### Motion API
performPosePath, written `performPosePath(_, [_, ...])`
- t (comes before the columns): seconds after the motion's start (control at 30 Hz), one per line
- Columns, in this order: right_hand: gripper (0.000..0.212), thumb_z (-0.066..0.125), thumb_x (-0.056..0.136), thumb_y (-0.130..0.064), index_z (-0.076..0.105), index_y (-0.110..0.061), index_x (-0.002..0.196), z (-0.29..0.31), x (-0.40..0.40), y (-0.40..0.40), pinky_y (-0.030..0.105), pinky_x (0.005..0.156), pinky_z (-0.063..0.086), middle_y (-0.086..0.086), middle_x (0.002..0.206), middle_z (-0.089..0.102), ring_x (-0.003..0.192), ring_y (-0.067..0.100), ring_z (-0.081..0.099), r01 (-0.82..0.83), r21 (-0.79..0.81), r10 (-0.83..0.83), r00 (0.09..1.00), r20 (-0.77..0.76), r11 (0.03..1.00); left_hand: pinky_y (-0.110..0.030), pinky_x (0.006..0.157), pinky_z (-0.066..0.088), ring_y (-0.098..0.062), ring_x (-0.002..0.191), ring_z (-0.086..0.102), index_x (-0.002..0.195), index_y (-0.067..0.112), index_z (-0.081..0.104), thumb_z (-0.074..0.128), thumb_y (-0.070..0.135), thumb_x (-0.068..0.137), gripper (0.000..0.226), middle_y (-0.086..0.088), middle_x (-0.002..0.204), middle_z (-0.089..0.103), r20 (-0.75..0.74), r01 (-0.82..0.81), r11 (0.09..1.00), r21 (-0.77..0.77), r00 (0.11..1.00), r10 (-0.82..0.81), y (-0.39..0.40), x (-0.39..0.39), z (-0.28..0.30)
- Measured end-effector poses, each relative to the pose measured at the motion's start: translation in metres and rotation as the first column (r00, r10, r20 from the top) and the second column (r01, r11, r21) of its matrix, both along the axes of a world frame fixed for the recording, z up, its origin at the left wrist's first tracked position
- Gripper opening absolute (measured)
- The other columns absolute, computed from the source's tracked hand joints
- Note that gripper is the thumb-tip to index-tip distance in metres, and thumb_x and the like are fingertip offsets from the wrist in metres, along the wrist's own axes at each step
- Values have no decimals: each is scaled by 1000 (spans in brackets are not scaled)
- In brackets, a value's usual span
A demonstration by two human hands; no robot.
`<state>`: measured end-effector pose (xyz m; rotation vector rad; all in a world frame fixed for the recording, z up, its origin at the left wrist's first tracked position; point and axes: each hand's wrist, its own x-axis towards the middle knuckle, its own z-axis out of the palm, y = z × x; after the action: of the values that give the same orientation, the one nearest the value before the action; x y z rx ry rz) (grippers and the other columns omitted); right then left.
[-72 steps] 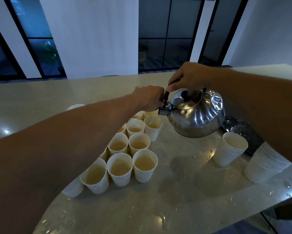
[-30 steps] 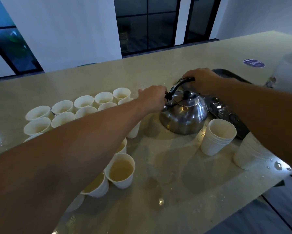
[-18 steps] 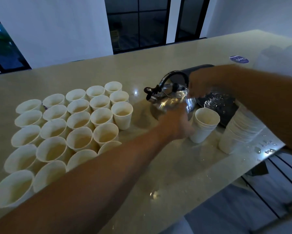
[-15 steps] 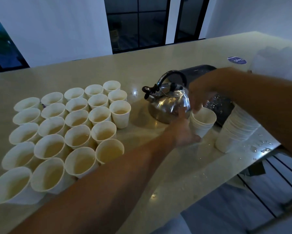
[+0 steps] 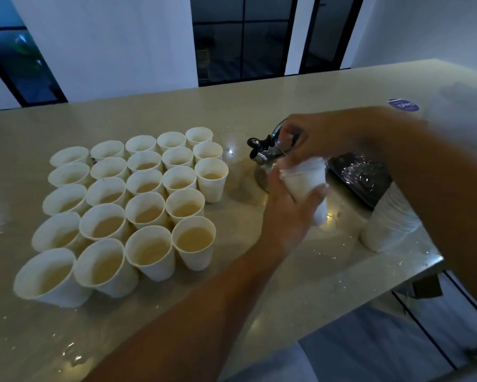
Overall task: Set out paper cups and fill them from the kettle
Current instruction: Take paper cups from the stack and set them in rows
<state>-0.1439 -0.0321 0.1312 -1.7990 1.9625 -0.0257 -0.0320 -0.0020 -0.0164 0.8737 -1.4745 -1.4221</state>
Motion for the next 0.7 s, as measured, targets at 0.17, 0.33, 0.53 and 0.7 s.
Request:
performPosePath(0.17, [38, 62, 82, -63, 62, -30, 100, 6, 61, 11, 33, 70, 58, -7, 96, 70, 84, 15, 68, 78, -295, 29, 939, 343, 952, -28, 80, 57, 2, 96, 61, 143, 35, 25, 77, 42, 82, 81, 21, 114, 54, -2, -170, 981, -92, 985, 170, -4, 58, 39])
performPosePath(0.33, [33, 53, 99, -39, 68, -10, 103, -3, 100, 19, 33, 73, 57, 15, 103, 68, 82, 26, 64, 129, -402, 133, 816, 562, 906, -21, 67, 54, -5, 93, 63, 141, 41, 24, 76, 45, 80, 80, 12, 117, 56, 94, -218, 971, -99, 969, 228, -3, 117, 62])
performPosePath(0.53, [18, 58, 96, -18, 73, -20, 106, -28, 107, 39, 5, 80, 44, -16, 102, 71, 97, -6, 63, 24, -418, 235, 797, 556, 908, -11, 54, 49, -2, 82, 65, 123, 49, 32, 83, 34, 74, 72, 12, 108, 60, 155, -202, 978, -45, 966, 206, 8, 172, 61])
performPosePath(0.7, [20, 59, 97, -12, 69, -29, 90, -57, 116, 40, 22, 82, 46, -16, 88, 68, 88, 4, 60, 56, -444, 243, 773, 586, 894, -10, 52, 46, -5, 82, 62, 124, 47, 28, 80, 36, 75, 72, 12, 109, 58, 221, -173, 985, 7, 961, 167, 16, 188, 55])
